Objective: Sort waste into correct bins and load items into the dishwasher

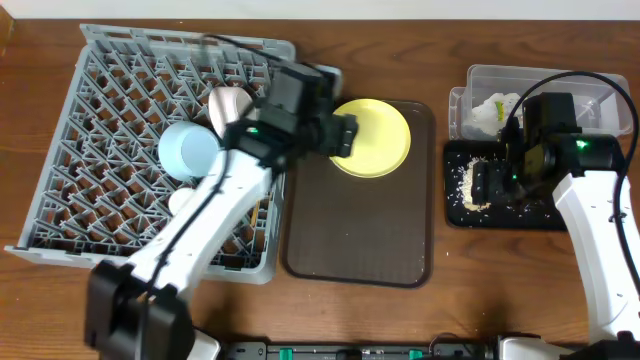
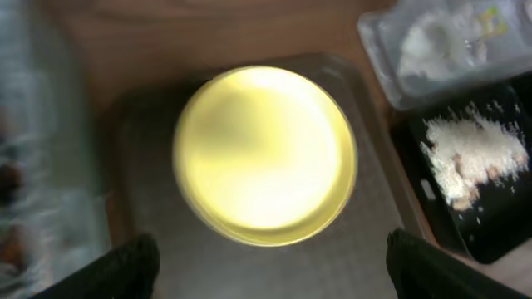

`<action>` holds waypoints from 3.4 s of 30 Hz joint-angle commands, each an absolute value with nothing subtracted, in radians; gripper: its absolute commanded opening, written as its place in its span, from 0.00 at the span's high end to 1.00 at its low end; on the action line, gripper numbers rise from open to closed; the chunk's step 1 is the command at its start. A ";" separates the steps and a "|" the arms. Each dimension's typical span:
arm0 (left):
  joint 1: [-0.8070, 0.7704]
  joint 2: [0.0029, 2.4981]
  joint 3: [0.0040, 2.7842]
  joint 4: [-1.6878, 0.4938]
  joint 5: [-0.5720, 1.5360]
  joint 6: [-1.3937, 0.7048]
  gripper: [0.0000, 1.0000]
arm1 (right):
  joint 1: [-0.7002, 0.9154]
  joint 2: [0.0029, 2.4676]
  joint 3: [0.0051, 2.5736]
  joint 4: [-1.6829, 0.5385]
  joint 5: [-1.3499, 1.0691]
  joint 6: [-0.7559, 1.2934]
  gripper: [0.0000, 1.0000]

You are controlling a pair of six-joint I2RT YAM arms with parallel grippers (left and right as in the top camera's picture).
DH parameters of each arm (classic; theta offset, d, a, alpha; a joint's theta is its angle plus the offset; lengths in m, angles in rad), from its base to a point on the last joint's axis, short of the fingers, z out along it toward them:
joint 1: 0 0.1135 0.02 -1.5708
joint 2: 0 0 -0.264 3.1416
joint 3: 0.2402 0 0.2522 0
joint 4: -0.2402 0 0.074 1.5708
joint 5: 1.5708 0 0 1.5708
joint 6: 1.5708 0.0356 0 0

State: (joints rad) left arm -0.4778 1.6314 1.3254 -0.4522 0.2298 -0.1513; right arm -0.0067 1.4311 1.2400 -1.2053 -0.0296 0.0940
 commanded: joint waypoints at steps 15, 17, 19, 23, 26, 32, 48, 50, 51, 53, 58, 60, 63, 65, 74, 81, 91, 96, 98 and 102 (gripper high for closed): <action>-0.672 2.059 1.674 -0.479 0.109 -0.097 0.13 | -0.013 1.418 1.254 -1.205 -0.035 0.085 0.16; -0.693 2.116 1.674 -0.477 0.091 -0.097 0.14 | -0.013 1.418 1.254 -1.207 -0.035 0.085 0.16; -0.706 2.152 1.674 -0.476 0.091 -0.097 0.14 | -0.013 1.418 1.254 -1.208 -0.035 0.085 0.16; -0.731 2.216 1.671 -0.493 0.092 -0.097 0.16 | -0.013 1.418 1.254 -1.208 -0.035 0.085 0.16; -0.748 2.247 1.668 -0.539 0.092 -0.097 0.25 | -0.013 1.418 1.254 -1.208 -0.035 0.085 0.16; -0.772 2.278 1.640 -0.654 0.092 -0.097 0.53 | -0.013 1.418 1.254 -1.208 -0.035 0.085 0.16; -0.823 2.222 1.641 -0.838 0.092 -0.109 0.94 | -0.013 1.418 1.254 -1.208 -0.035 0.085 0.16; -0.823 2.176 1.641 -0.839 0.092 -0.109 0.94 | -0.013 1.418 1.254 -1.208 -0.035 0.085 0.16; -0.823 2.144 1.640 -0.843 0.092 -0.109 0.94 | -0.013 1.418 1.254 -1.208 -0.035 0.085 0.16; -0.820 2.097 1.641 -0.849 0.092 -0.109 0.94 | -0.013 1.418 1.254 -1.208 -0.035 0.085 0.17; -0.794 1.960 1.640 -0.861 0.093 -0.109 0.94 | -0.013 1.418 1.254 -1.209 -0.035 0.085 0.17; -0.773 1.898 1.641 -0.863 0.093 -0.109 0.94 | -0.013 1.418 1.254 -1.209 -0.035 0.085 0.17; -0.731 1.816 1.641 -0.863 0.093 -0.109 0.94 | -0.013 1.418 1.254 -1.209 -0.035 0.085 0.17; -0.689 1.755 1.640 -0.863 0.093 -0.109 0.94 | -0.013 1.418 1.254 -1.209 -0.035 0.085 0.17; -0.601 1.698 1.640 -0.863 0.150 -0.109 0.69 | -0.013 1.418 1.254 -1.213 -0.035 0.085 0.17; -0.691 1.861 1.640 -0.855 0.133 -0.113 0.50 | -0.041 1.418 1.255 -1.269 0.196 0.257 0.13; -0.864 2.155 1.640 -0.790 -0.033 -0.117 0.42 | -0.161 1.418 1.254 -1.281 0.179 0.302 0.04; -0.907 2.258 1.640 -0.803 -0.184 -0.117 0.47 | -0.162 1.418 1.254 -1.279 0.178 0.299 0.03; -0.907 2.266 1.640 -0.809 -0.186 -0.117 0.64 | -0.162 1.418 1.254 -1.279 0.175 0.299 0.03; -0.907 2.268 1.640 -0.815 -0.214 -0.117 0.93 | -0.162 1.418 1.254 -1.279 0.175 0.299 0.03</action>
State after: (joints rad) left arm -0.9108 2.2169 1.6482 -0.8051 -0.1654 -0.1120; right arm -0.1535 1.4311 1.2407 -1.2789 0.1730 0.2817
